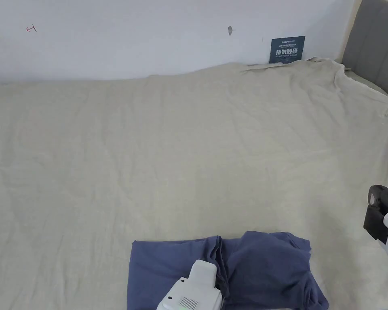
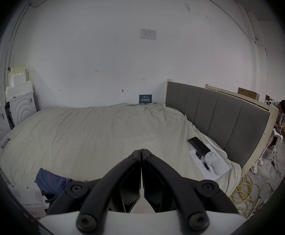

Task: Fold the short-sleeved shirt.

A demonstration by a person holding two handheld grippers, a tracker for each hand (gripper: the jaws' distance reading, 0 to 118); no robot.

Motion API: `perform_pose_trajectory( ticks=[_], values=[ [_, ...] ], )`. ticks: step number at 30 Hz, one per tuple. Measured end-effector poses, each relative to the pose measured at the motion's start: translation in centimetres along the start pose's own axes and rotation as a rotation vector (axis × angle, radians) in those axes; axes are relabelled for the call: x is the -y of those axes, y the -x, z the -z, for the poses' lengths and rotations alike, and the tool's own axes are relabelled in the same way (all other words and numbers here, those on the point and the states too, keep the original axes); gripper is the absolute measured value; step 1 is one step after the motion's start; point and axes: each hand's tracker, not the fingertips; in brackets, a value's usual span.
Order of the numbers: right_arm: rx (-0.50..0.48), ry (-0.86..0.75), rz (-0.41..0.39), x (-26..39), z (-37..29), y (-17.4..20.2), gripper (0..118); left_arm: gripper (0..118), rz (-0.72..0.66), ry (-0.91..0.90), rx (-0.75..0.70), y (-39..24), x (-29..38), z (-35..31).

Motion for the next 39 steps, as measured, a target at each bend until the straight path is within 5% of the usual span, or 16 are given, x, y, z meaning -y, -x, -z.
perform_pose_trajectory(
  ticks=[8,20,28,30,32,34,39],
  values=[
    [0.005,0.005,0.0,0.1,0.0,-0.1,0,0,0.008,-0.019,0.053,-0.6,-1.1,-0.4],
    [-0.025,-0.022,-0.015,-1.1,0.0,1.2,0,0,-0.066,-0.096,0.09,8.2,-7.5,-7.7],
    [-0.038,-0.03,-0.018,-1.5,0.1,1.8,0,1,-0.34,0.028,0.168,16.8,-7.1,-9.0],
    [-0.039,-0.029,-0.02,-1.5,0.1,1.8,0,22,-0.402,0.072,0.171,18.4,-6.5,-8.6],
    [-0.038,-0.026,-0.022,-1.5,0.1,1.9,0,72,-0.444,0.132,0.172,20.0,-5.7,-7.5],
    [-0.041,-0.021,-0.021,-1.4,0.2,2.0,0,99,-0.487,0.205,0.166,21.3,-4.5,-6.0],
    [-0.043,-0.015,-0.026,-1.3,0.2,2.3,0,101,-0.559,0.219,0.199,22.8,-2.0,-3.5]
  ],
)
